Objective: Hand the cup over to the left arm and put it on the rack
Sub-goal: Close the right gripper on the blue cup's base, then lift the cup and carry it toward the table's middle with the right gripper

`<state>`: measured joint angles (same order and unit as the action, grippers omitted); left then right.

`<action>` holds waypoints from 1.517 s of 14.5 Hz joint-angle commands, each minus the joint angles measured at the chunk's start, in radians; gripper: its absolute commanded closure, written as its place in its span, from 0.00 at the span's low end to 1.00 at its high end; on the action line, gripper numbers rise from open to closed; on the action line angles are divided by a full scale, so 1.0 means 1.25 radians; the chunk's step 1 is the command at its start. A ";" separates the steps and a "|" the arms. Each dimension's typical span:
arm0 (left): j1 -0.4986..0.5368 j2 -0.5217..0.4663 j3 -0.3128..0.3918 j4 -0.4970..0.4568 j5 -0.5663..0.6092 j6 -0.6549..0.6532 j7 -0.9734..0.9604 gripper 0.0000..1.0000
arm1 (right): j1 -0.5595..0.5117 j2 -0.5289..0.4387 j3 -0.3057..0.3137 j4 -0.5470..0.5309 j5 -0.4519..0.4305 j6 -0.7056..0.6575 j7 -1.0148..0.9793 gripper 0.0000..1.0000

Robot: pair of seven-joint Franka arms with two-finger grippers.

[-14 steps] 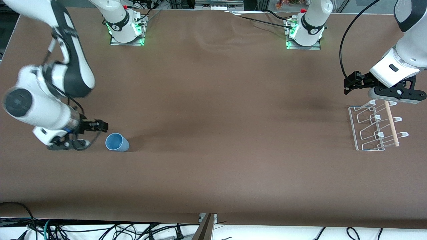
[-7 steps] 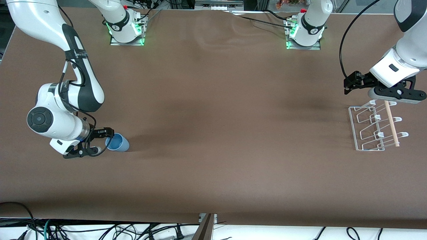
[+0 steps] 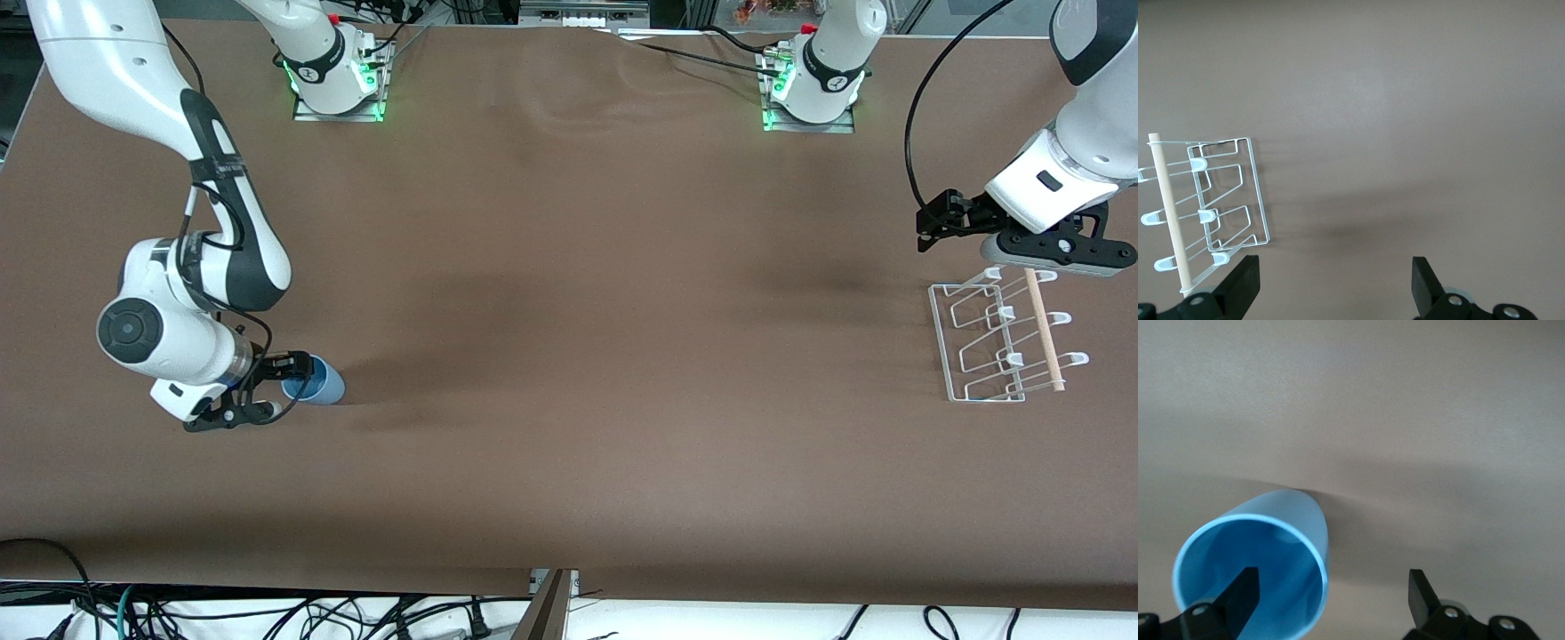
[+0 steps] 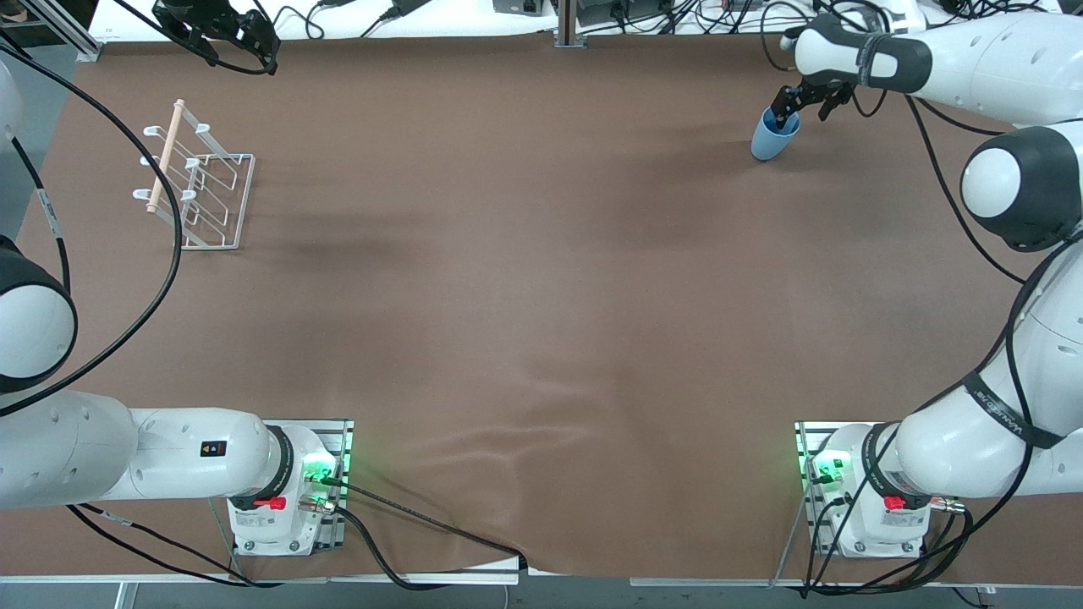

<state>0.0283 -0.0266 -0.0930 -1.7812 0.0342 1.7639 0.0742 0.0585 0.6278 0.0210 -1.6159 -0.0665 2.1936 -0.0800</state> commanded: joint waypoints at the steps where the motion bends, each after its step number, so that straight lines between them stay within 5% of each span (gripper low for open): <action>1: 0.004 -0.001 0.000 0.000 -0.005 -0.007 0.000 0.00 | -0.001 0.027 0.006 0.027 -0.006 0.035 -0.002 0.38; 3: 0.006 -0.001 0.000 0.000 -0.005 -0.017 0.000 0.00 | -0.001 0.034 0.006 0.029 -0.004 0.043 -0.001 0.85; 4: 0.010 -0.001 0.000 0.001 -0.005 -0.020 0.001 0.00 | 0.001 0.040 0.006 0.029 -0.002 0.044 0.003 1.00; 9: 0.011 -0.001 -0.004 0.001 -0.009 -0.022 0.001 0.00 | 0.014 0.045 0.014 0.030 0.009 0.056 0.099 1.00; 12: 0.012 -0.001 -0.003 0.001 -0.009 -0.022 0.001 0.00 | 0.067 0.039 0.014 0.032 0.074 0.050 0.202 1.00; 22: 0.013 0.002 -0.003 0.017 -0.008 -0.022 0.000 0.00 | 0.250 0.037 0.025 0.269 0.579 -0.033 0.563 1.00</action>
<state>0.0372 -0.0266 -0.0931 -1.7809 0.0341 1.7463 0.0742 0.3441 0.6651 0.0480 -1.3522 0.5617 2.1972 0.5378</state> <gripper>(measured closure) 0.000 0.956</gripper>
